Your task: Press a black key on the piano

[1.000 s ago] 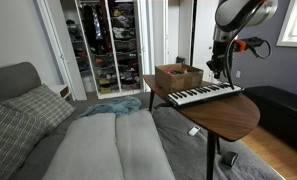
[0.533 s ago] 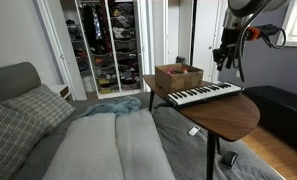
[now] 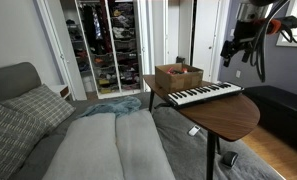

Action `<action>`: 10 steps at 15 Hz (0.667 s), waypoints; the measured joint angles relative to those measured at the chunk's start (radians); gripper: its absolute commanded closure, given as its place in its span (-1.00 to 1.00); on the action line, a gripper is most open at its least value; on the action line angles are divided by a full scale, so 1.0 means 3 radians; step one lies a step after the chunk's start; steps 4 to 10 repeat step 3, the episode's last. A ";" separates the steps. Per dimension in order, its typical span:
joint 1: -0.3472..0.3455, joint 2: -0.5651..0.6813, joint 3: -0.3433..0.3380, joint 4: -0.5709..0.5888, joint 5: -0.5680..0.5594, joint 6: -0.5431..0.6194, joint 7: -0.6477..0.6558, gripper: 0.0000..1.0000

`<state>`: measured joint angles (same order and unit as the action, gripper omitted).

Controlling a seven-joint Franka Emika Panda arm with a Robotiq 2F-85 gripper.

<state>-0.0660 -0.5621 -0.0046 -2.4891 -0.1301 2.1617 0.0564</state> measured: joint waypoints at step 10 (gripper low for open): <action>0.0001 -0.0023 0.0000 -0.0014 0.0000 -0.0004 -0.0001 -1.00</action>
